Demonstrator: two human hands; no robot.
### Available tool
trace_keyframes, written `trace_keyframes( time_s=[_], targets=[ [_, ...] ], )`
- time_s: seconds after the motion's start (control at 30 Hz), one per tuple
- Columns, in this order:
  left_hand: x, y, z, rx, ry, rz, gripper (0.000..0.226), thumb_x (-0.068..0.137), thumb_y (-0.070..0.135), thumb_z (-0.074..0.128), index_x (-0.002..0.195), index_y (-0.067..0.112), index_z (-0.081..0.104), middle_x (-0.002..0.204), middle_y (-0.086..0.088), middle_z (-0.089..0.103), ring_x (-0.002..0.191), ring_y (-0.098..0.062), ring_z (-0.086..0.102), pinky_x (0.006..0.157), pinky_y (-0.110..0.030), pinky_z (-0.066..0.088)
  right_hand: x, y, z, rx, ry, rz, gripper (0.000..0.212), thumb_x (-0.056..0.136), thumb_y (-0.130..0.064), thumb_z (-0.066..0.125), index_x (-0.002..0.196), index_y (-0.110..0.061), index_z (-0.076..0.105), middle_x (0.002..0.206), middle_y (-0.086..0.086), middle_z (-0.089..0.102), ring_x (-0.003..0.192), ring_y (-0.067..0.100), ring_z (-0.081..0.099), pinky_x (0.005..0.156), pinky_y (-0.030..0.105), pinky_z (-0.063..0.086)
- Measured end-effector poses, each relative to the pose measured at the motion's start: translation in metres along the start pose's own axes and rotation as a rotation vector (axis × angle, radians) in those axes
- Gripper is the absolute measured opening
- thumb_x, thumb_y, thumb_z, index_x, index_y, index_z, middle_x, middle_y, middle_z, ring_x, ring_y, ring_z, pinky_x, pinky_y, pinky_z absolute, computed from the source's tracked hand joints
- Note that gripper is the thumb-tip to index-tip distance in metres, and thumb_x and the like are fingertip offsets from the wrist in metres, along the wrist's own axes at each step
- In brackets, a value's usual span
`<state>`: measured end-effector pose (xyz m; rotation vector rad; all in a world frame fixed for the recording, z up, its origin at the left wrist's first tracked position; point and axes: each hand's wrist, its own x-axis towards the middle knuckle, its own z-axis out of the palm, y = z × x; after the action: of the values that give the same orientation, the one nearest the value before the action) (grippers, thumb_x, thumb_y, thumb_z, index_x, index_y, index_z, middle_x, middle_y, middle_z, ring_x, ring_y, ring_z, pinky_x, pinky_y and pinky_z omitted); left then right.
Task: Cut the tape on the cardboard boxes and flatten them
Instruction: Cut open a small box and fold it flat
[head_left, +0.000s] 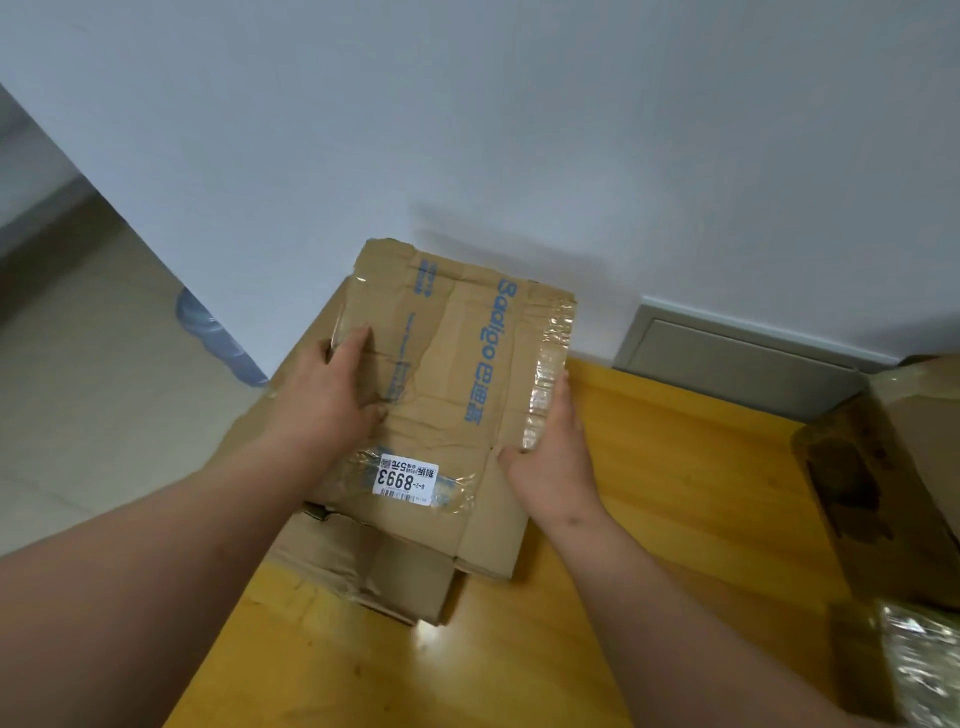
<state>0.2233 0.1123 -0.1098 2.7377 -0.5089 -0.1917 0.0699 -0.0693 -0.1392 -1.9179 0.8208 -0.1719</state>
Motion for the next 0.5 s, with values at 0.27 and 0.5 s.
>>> trace_keyframes(
  time_s=[0.27, 0.5],
  targets=[
    [0.055, -0.079, -0.007, 0.199, -0.169, 0.031, 0.069, 0.093, 0.032, 0.060, 0.153, 0.032, 0.024, 0.162, -0.013, 0.006, 0.140, -0.041, 0.026, 0.112, -0.050, 0.032, 0.026, -0.038, 0.099, -0.280, -0.063, 0.005, 0.088, 0.093, -0.021, 0.063, 0.156, -0.027, 0.002, 0.154, 0.000, 0.014, 0.129, 0.021, 0.040, 0.100, 0.026, 0.035],
    [0.042, -0.107, 0.040, 0.564, -0.535, 0.202, 0.098, 0.082, 0.085, 0.029, 0.155, 0.035, -0.011, 0.161, 0.000, -0.027, 0.149, -0.028, -0.020, 0.119, -0.055, -0.004, 0.023, -0.016, 0.138, -0.853, -0.116, -0.170, 0.057, 0.100, -0.030, 0.037, 0.154, -0.027, 0.018, 0.163, 0.004, -0.019, 0.148, 0.030, -0.013, 0.117, 0.049, -0.012]
  ],
)
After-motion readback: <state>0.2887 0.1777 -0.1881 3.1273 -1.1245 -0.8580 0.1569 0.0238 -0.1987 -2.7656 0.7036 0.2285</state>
